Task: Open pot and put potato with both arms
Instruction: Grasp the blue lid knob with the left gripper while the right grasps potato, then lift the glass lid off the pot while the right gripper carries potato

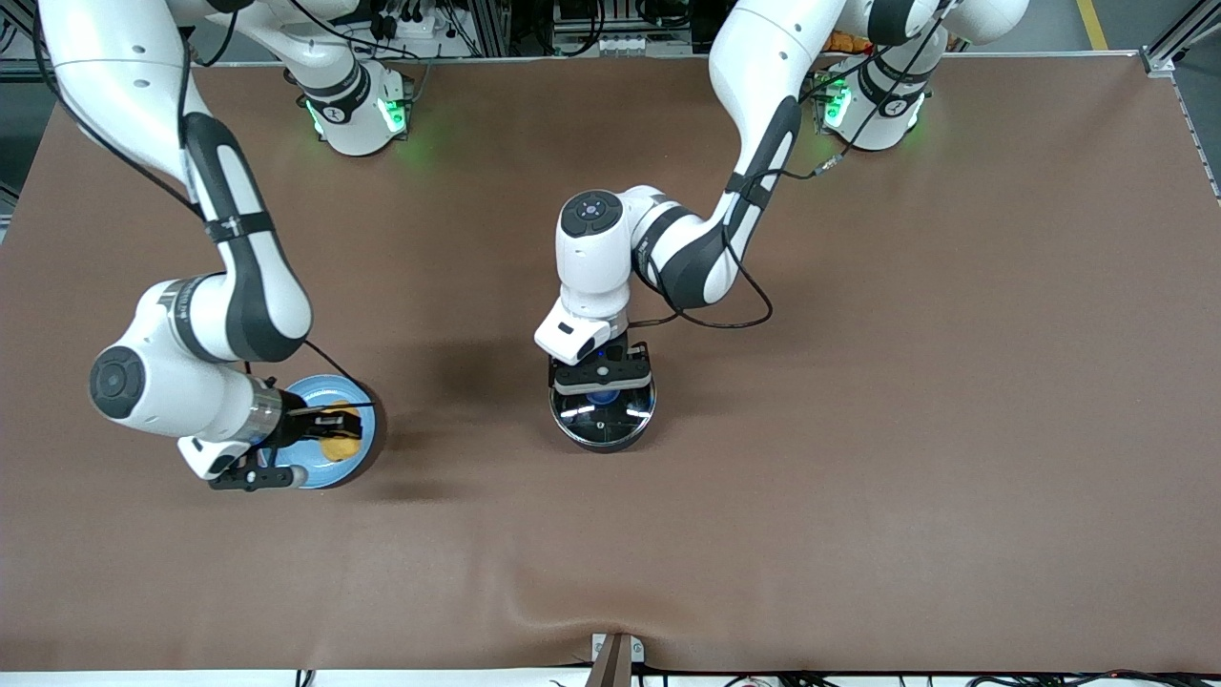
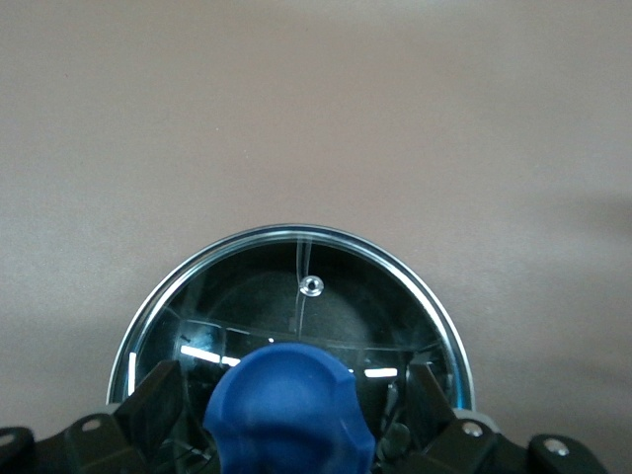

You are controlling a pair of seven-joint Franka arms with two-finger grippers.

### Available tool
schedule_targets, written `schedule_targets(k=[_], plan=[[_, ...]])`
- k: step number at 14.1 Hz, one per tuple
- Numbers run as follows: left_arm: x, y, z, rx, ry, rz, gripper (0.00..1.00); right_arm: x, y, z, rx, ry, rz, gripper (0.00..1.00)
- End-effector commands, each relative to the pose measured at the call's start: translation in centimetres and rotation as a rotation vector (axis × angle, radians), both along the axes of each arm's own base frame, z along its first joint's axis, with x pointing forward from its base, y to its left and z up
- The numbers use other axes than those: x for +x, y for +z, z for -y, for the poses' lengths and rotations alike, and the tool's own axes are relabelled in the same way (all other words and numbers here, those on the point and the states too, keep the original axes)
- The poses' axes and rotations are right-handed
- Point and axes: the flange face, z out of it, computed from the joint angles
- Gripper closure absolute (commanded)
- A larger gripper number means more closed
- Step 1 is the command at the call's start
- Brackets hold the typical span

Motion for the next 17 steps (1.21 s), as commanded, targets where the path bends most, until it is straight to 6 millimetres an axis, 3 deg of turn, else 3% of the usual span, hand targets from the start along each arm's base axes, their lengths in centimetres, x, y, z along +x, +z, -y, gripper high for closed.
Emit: schedule_targets(k=[1, 3, 4, 8, 11, 14, 16, 17], plan=[[0.0, -0.1, 0.2, 0.022, 0.015, 0.025, 0.0, -0.7, 1.2, -1.4, 0.006, 0.028, 0.0, 1.0], [0.0, 0.0, 0.2, 0.017, 0.02, 0.024, 0.0, -0.9, 1.3, -2.1, 0.008, 0.033, -0.007, 1.0], [0.1, -0.1, 0.1, 0.011, 0.039, 0.022, 0.24, -1.1, 1.4, -3.0, 0.008, 0.044, -0.007, 1.0], [-0.1, -0.4, 0.0, 0.017, 0.057, 0.009, 0.31, -1.4, 2.0, -4.7, 0.013, 0.059, 0.0, 1.0], [-0.3, -0.8, -0.5, 0.058, 0.069, -0.027, 0.48, -1.5, 2.4, -5.9, 0.018, 0.063, 0.008, 1.0], [-0.5, -0.2, -1.1, 0.1, 0.083, -0.065, 0.5, -1.8, 2.6, -7.4, 0.019, 0.067, 0.01, 1.0], [-0.2, 1.4, -1.5, 0.101, 0.081, -0.075, 0.5, -1.9, 2.7, -7.9, 0.021, 0.07, 0.015, 1.0], [0.5, 3.3, -2.2, 0.082, 0.095, -0.067, 0.5, -1.9, 2.7, -8.1, 0.021, 0.065, 0.015, 1.0]])
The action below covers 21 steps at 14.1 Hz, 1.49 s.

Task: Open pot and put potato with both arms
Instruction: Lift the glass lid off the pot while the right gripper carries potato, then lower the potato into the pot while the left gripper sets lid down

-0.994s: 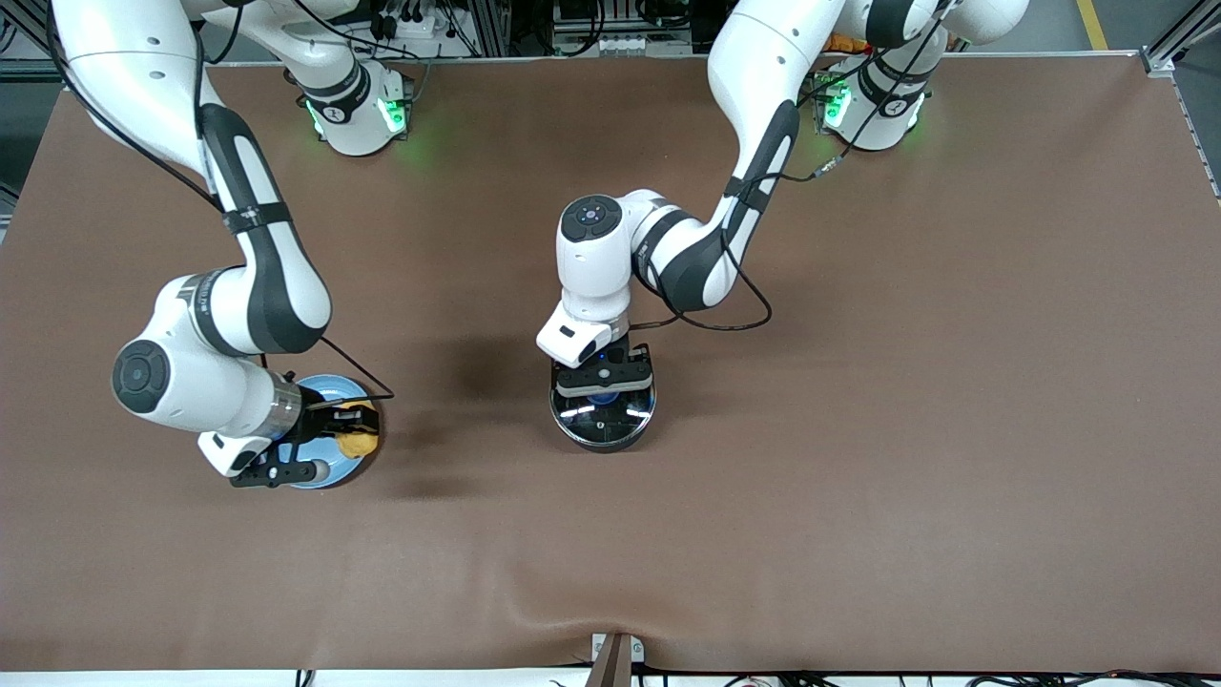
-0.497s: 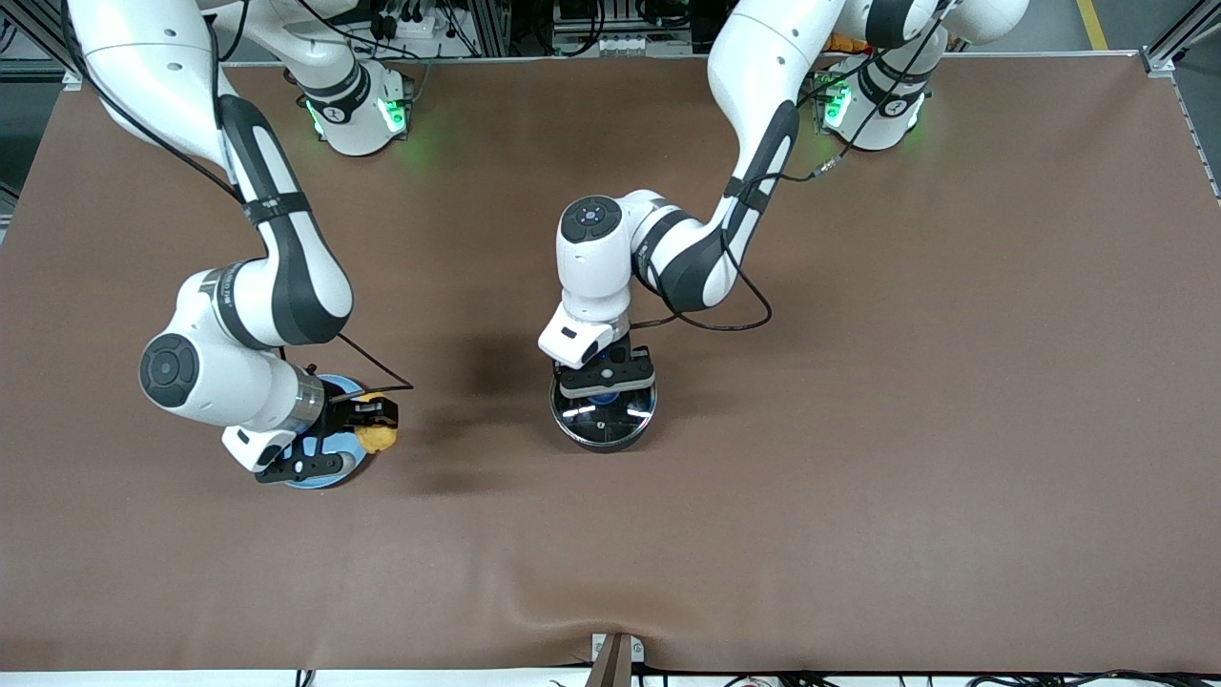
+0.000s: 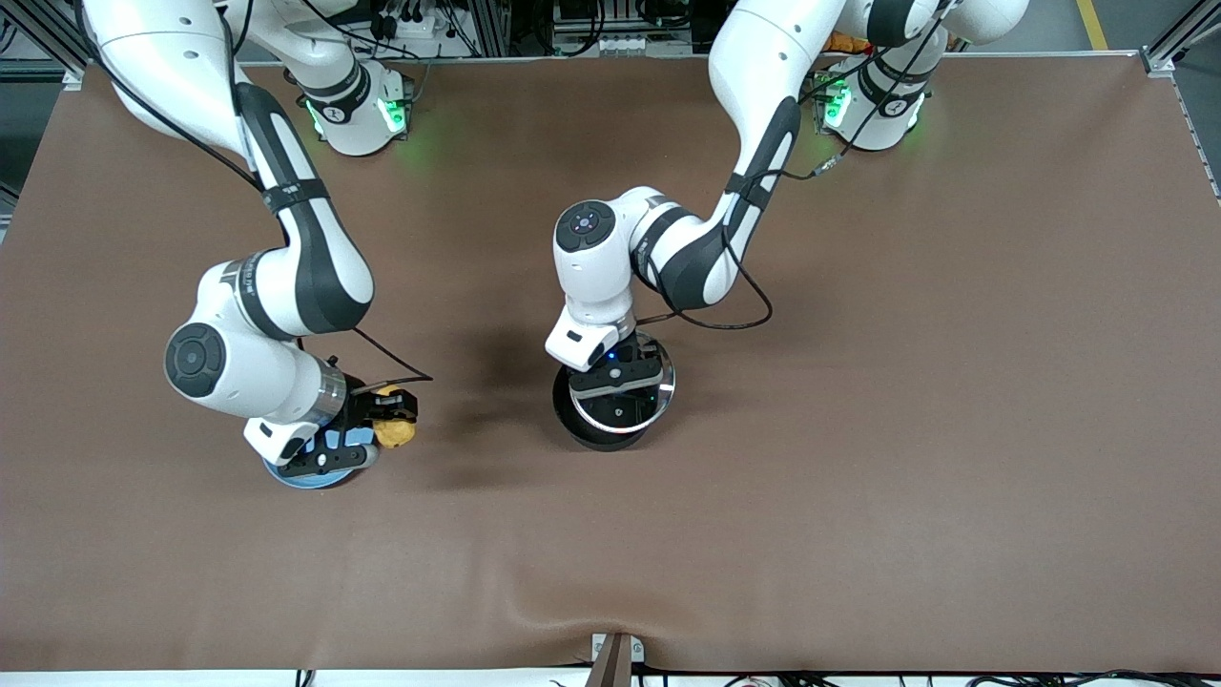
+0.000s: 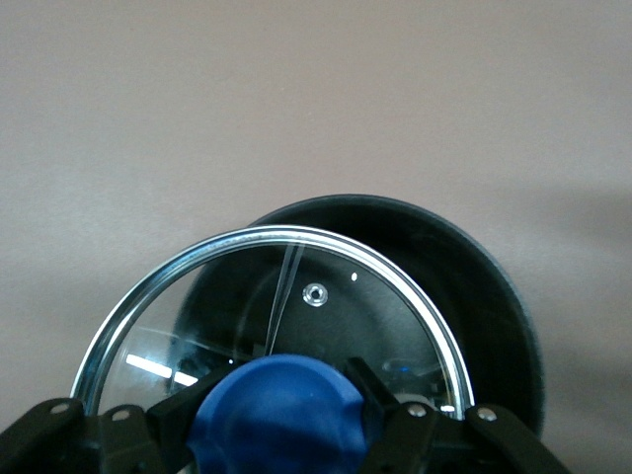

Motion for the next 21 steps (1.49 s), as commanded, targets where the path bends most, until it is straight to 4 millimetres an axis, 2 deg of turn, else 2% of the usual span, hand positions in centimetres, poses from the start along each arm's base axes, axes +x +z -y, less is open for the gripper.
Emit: schedule_targets(k=[1, 3, 4, 6, 7, 10, 12, 14, 15, 18, 20, 21], plan=[[1.3, 5.5, -1.7, -0.023, 0.034, 0.015, 0.49, -0.5, 1.1, -0.9, 0.017, -0.02, 0.004, 1.0], [2.1, 9.2, -3.0, -0.061, 0.035, 0.02, 0.49, -0.7, 1.5, -1.9, 0.018, -0.026, 0.01, 1.0], [2.9, 10.7, -4.6, -0.065, 0.044, 0.008, 0.49, -0.8, 1.5, -2.4, 0.02, -0.022, 0.012, 1.0], [4.7, 13.0, -7.8, -0.092, 0.042, -0.015, 0.49, -1.1, 1.7, -3.7, 0.02, -0.021, 0.014, 1.0], [5.3, 13.3, -9.2, -0.104, 0.028, -0.035, 0.49, -1.3, 1.9, -4.8, 0.023, -0.023, 0.024, 1.0], [7.1, 14.6, -14.8, -0.105, -0.003, -0.065, 0.49, -3.1, 2.5, -11.8, 0.033, -0.042, 0.082, 1.0], [7.4, 13.8, -19.1, -0.089, -0.048, -0.108, 0.49, -4.8, 2.9, -17.3, 0.053, -0.059, 0.128, 1.0], [7.2, 12.2, -23.2, -0.074, -0.115, -0.148, 0.49, -5.9, 1.7, -21.5, 0.05, -0.08, 0.162, 1.0], [6.9, 11.0, -24.5, -0.073, -0.136, -0.157, 0.49, -6.4, 0.8, -23.2, 0.033, -0.094, 0.177, 1.0], [5.9, 7.3, -27.8, -0.066, -0.165, -0.151, 0.49, -7.0, -1.7, -26.7, -0.009, -0.129, 0.216, 1.0], [5.3, 4.9, -29.3, -0.055, -0.195, -0.151, 0.49, -7.2, -3.6, -27.7, 0.011, -0.147, 0.233, 1.0], [5.2, 3.8, -30.8, -0.047, -0.21, -0.153, 0.49, -7.4, -4.4, -28.2, 0.016, -0.15, 0.234, 1.0]])
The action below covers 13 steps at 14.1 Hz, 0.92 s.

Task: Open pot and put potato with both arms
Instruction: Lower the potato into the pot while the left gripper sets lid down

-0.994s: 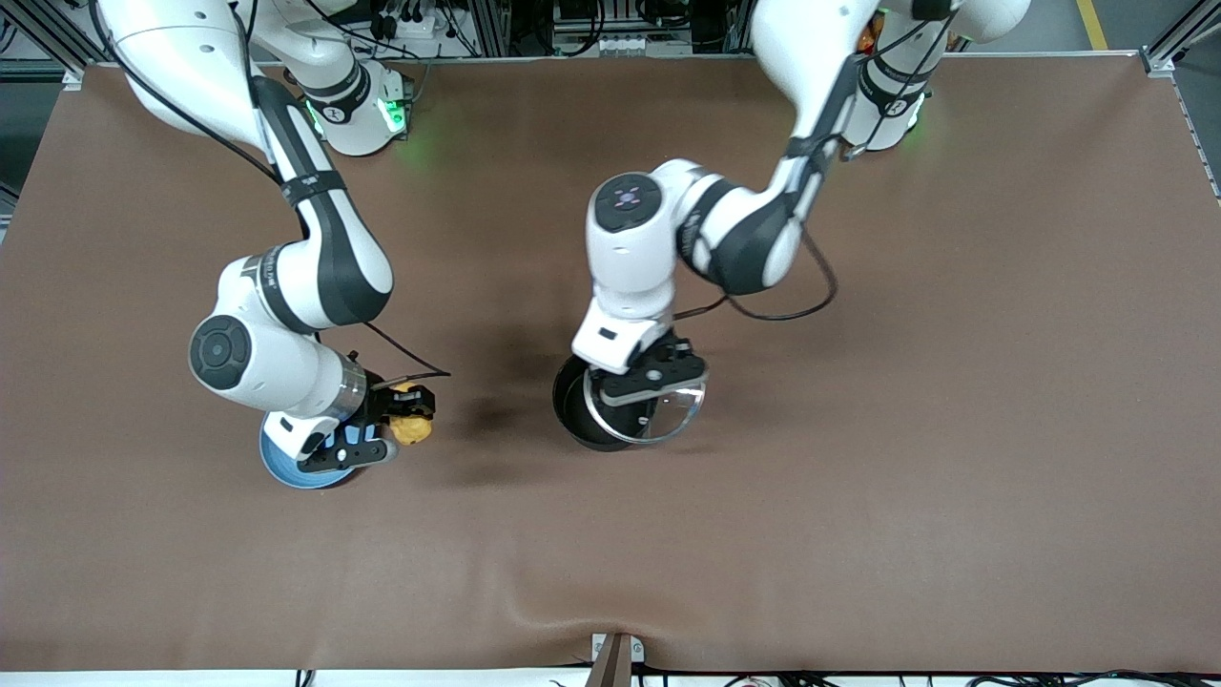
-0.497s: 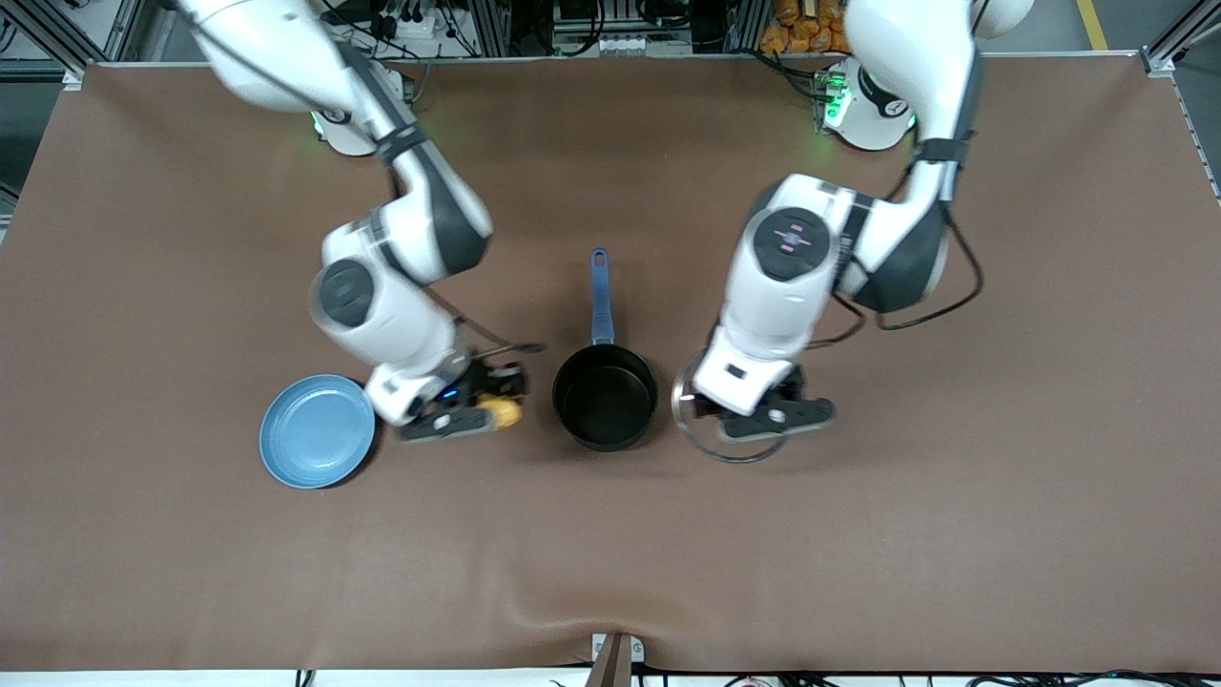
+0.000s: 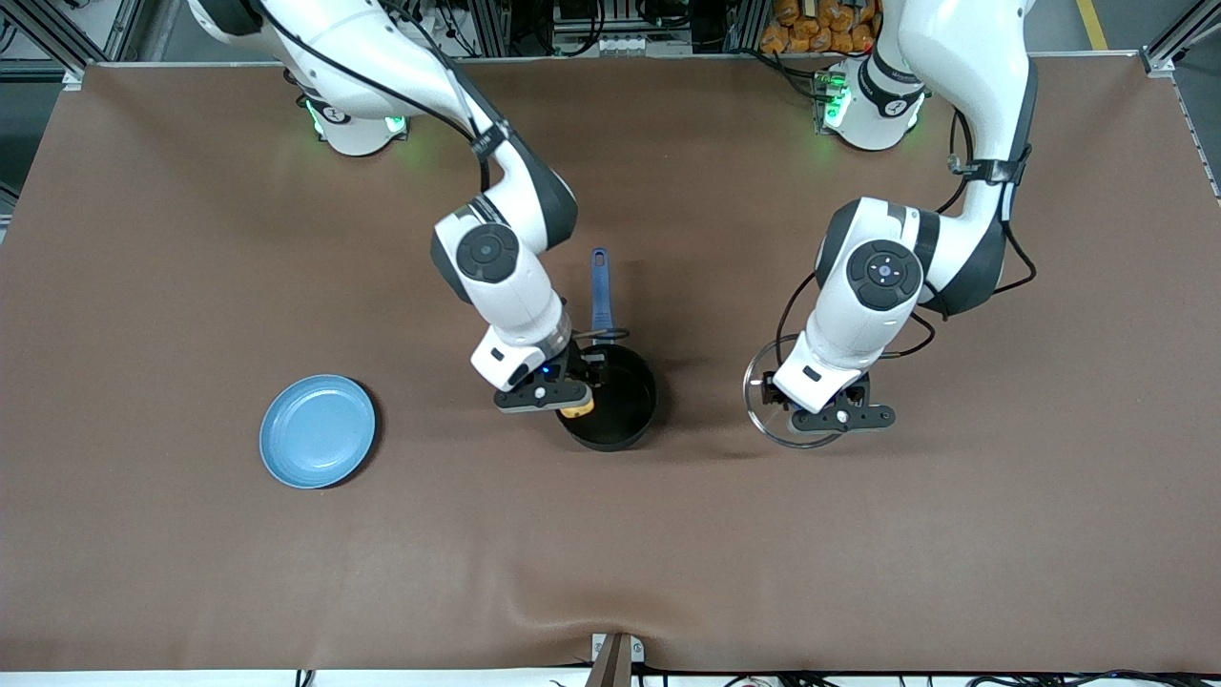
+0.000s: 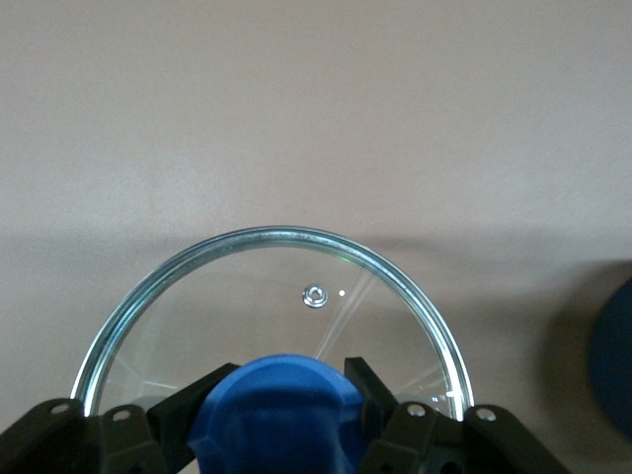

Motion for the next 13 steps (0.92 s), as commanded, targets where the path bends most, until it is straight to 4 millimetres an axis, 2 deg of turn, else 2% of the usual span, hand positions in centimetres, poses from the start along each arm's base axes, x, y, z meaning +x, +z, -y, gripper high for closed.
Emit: schedule_targets(k=[1, 6, 10, 13], plan=[[-1.3, -1.1, -3.9, -0.017, -0.046, 0.005, 0.49, 0.5, -1.4, -1.7, 0.008, -0.024, 0.025, 1.0], [-2.3, -4.9, -8.5, 0.012, -0.09, -0.041, 0.49, 0.7, -5.3, -4.2, 0.02, -0.052, 0.012, 1.0], [-2.4, -7.0, -8.9, 0.03, -0.101, -0.073, 0.49, 0.4, -7.4, -4.7, 0.02, -0.054, 0.007, 1.0], [-2.1, -8.0, -9.7, 0.04, -0.117, -0.082, 0.38, 0.2, -8.6, -4.6, 0.011, -0.055, -0.005, 1.0]])
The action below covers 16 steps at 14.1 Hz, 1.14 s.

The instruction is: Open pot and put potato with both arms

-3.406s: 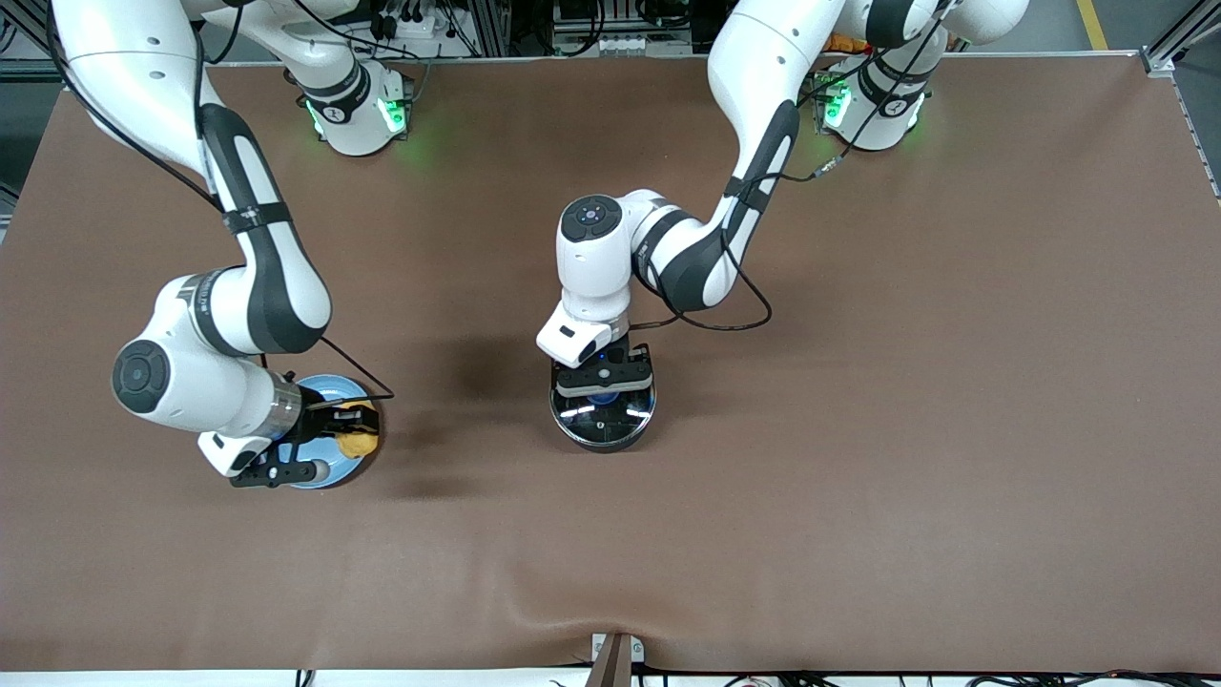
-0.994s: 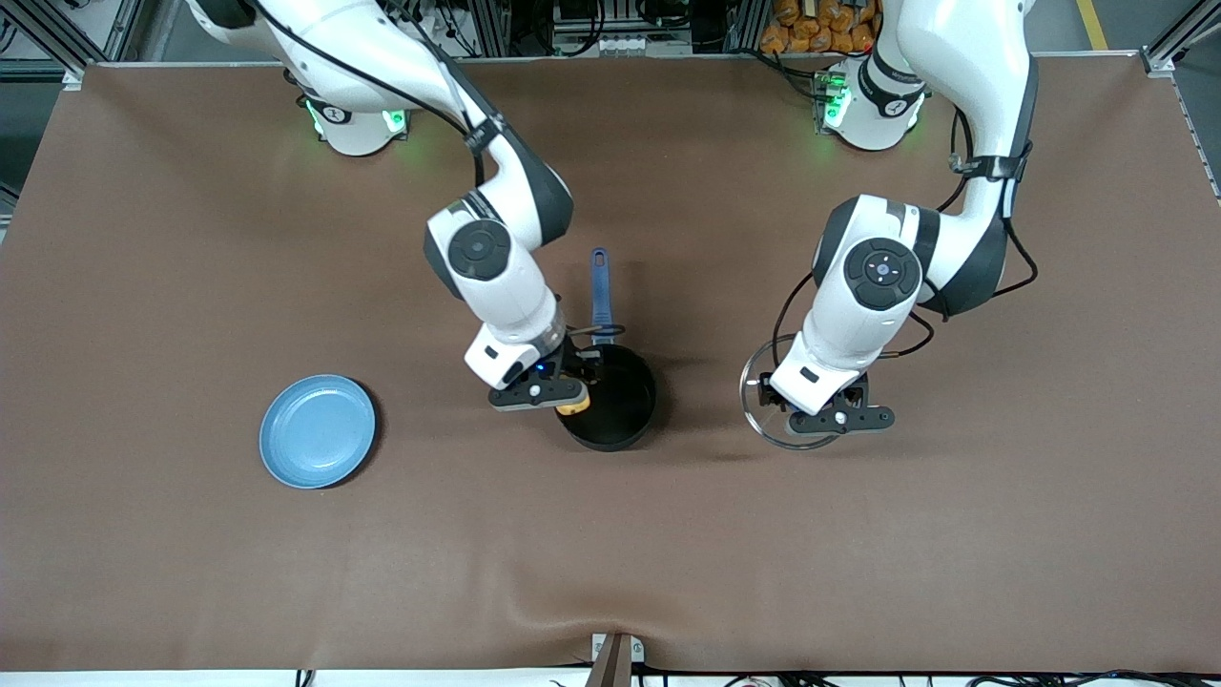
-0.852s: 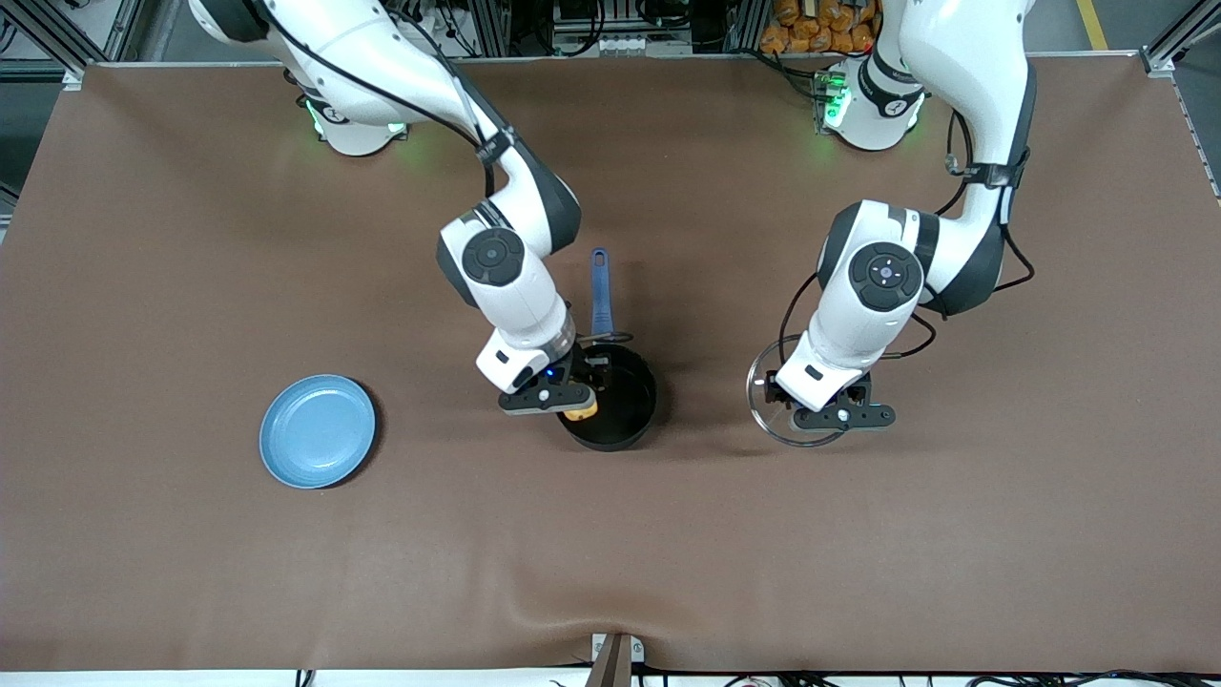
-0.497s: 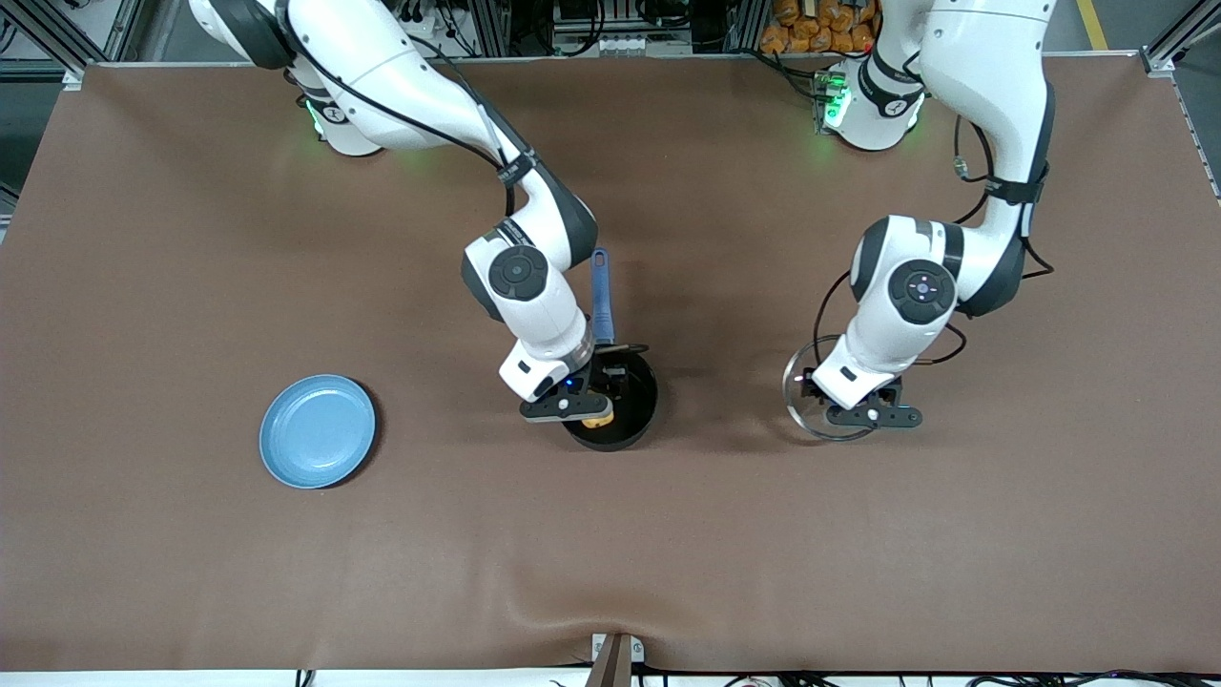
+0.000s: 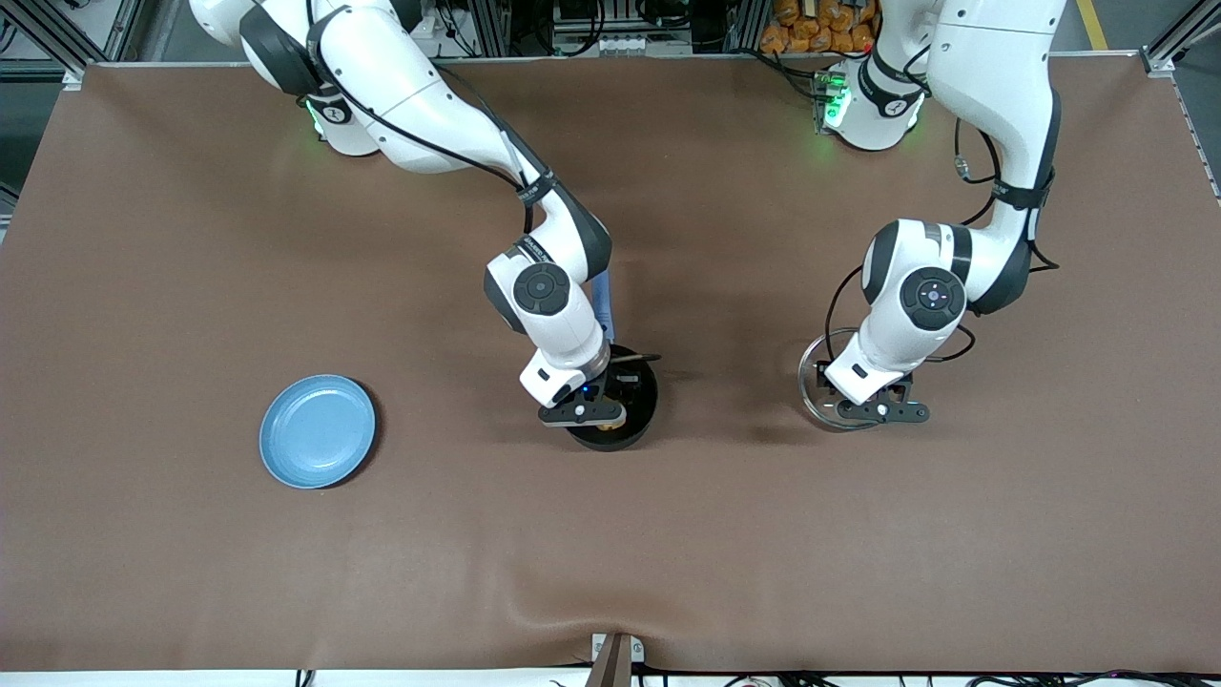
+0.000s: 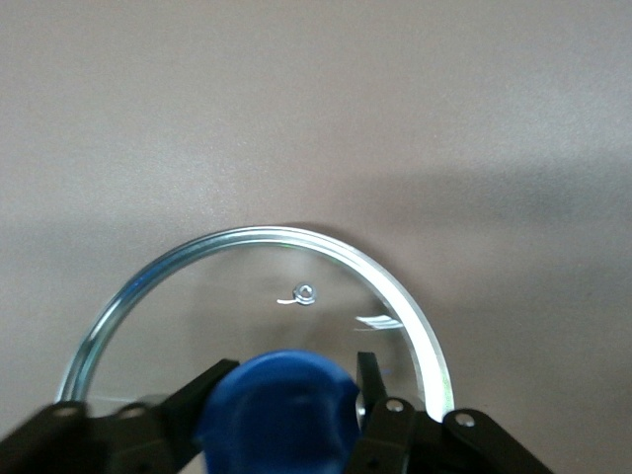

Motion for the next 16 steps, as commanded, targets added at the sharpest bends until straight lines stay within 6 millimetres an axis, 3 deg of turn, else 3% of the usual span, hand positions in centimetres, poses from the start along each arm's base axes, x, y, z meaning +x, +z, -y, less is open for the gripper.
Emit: schedule_targets(k=[1, 3, 4, 5, 7, 10, 12, 15, 16], plan=[[0.4, -0.8, -0.7, -0.009, -0.02, 0.014, 0.37, 0.3, -0.3, -0.5, -0.002, -0.015, 0.01, 1.0], [0.5, -1.6, -0.7, -0.006, -0.025, 0.023, 0.37, 0.3, -0.2, -0.5, -0.004, -0.013, 0.008, 0.99], [0.5, -1.8, -0.8, -0.005, -0.024, 0.023, 0.37, 0.3, -0.1, -0.5, -0.005, -0.016, 0.006, 0.43], [0.5, -1.8, -0.6, -0.005, -0.027, 0.023, 0.31, 0.3, 0.1, -0.5, -0.009, -0.004, 0.016, 0.0], [0.6, -1.1, -0.7, -0.01, -0.027, 0.033, 0.3, 0.7, 0.9, -0.3, -0.011, 0.005, 0.028, 0.0], [1.6, 2.6, -1.2, -0.036, -0.009, 0.082, 0.14, 1.0, 2.8, 0.3, -0.022, -0.005, 0.008, 0.0], [2.2, 6.0, -1.5, -0.056, 0.004, 0.106, 0.0, 1.3, 5.6, 0.7, -0.027, -0.015, -0.001, 0.0], [3.5, 13.2, -1.7, -0.084, 0.018, 0.127, 0.0, 1.7, 9.1, 2.3, -0.068, -0.029, -0.054, 0.0], [3.9, 15.8, -2.1, -0.091, 0.03, 0.119, 0.0, 2.4, 11.2, 3.4, -0.068, -0.045, -0.051, 0.0]])
